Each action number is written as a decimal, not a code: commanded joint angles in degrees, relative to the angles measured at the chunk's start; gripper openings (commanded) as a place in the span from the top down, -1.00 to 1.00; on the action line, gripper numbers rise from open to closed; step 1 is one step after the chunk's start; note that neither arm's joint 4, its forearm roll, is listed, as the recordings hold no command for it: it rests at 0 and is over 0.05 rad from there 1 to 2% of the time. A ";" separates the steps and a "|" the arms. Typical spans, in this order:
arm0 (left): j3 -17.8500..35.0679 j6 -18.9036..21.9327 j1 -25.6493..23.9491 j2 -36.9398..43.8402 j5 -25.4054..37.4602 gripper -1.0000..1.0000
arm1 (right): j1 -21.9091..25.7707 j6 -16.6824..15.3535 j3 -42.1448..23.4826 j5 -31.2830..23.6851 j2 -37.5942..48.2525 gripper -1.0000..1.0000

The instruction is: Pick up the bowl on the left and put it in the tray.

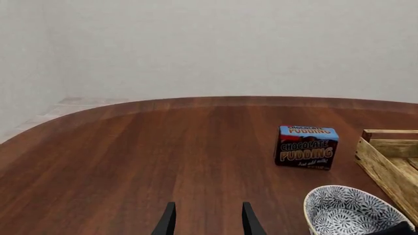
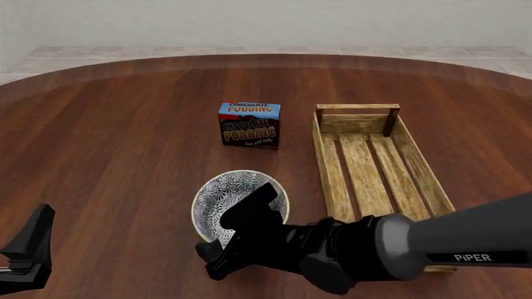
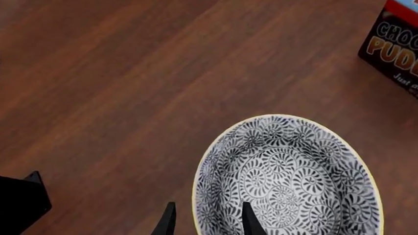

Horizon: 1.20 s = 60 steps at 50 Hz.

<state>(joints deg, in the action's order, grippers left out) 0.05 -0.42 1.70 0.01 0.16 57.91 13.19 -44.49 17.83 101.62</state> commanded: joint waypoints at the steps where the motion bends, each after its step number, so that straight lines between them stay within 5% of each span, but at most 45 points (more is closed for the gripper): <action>1: -0.01 -0.03 0.04 0.00 0.09 -1.00 | -0.24 0.19 -0.24 0.06 0.66 -1.00; 38: -0.04 -0.30 0.01 -0.01 -0.48 -1.00 | 2.42 2.58 -1.71 1.26 6.47 -1.00; 39: -0.04 -0.36 0.04 -0.01 -0.46 -1.00 | 2.80 3.69 -0.92 2.36 5.85 1.00; 60: -0.01 -0.39 -0.29 0.00 -0.18 -1.00 | -0.93 -1.69 -0.73 -1.94 1.56 1.00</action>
<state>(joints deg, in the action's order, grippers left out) 0.04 -0.77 1.62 0.01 -0.06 58.29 12.81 -45.70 17.57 104.22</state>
